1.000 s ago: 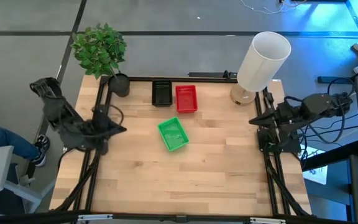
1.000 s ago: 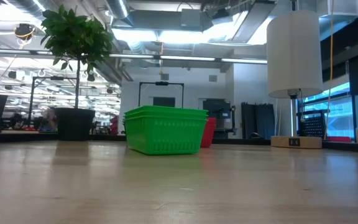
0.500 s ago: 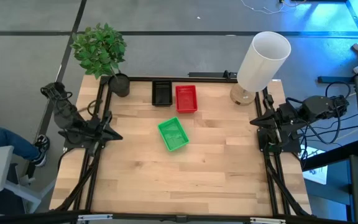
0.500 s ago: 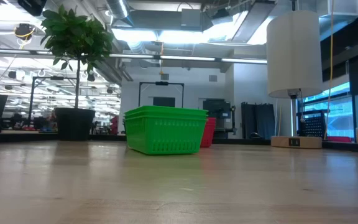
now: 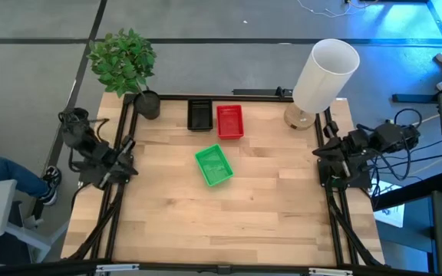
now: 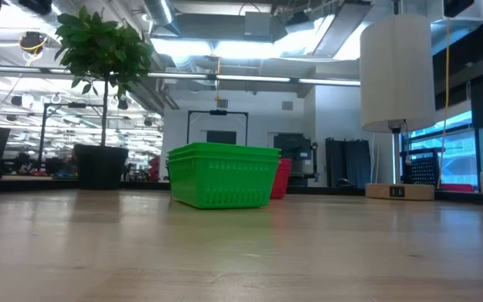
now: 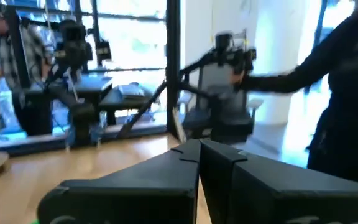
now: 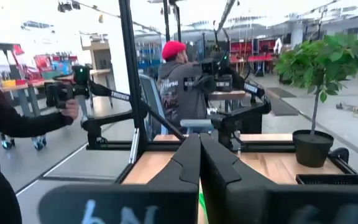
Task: Stack baskets by color
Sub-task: Return to Home Position
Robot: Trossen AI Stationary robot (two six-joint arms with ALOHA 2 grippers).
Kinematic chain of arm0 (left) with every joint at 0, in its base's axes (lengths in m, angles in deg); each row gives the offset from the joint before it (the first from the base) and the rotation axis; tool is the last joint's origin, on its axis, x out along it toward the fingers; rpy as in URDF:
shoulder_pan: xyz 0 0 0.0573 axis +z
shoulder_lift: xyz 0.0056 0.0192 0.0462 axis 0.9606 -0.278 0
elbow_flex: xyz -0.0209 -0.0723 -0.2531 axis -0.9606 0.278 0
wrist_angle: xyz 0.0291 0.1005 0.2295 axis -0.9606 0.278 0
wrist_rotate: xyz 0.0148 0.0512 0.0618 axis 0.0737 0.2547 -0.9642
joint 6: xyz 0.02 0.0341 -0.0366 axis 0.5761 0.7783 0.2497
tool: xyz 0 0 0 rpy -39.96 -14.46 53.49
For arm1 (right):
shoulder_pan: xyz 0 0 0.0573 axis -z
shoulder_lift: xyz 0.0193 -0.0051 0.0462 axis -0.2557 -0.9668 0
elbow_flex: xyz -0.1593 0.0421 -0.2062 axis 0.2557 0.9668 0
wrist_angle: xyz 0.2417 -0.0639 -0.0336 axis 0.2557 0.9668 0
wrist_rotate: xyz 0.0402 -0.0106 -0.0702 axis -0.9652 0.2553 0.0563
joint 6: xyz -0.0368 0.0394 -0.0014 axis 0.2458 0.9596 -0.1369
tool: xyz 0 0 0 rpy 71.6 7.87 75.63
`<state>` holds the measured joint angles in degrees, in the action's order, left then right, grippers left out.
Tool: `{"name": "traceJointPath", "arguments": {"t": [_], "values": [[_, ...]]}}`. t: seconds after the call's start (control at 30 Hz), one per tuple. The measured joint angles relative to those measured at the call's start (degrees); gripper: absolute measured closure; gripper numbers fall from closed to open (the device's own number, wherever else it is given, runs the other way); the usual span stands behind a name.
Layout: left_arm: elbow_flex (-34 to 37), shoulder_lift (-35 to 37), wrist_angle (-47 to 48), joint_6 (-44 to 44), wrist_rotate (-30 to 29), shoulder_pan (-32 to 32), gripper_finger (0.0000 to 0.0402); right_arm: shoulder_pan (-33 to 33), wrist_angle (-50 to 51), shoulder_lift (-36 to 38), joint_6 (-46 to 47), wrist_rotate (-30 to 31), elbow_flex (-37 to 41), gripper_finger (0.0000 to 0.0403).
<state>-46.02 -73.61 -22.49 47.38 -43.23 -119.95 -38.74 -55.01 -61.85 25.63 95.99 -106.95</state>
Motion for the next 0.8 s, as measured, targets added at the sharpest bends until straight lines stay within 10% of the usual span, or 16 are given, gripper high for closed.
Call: {"name": "traceJointPath", "arguments": {"t": [0.8], "values": [[18.6,0.0,-19.2,3.3,-4.4,0.1,0.0402,0.0,-15.4,10.3,-7.6,-1.6,21.2,0.0403]]}}
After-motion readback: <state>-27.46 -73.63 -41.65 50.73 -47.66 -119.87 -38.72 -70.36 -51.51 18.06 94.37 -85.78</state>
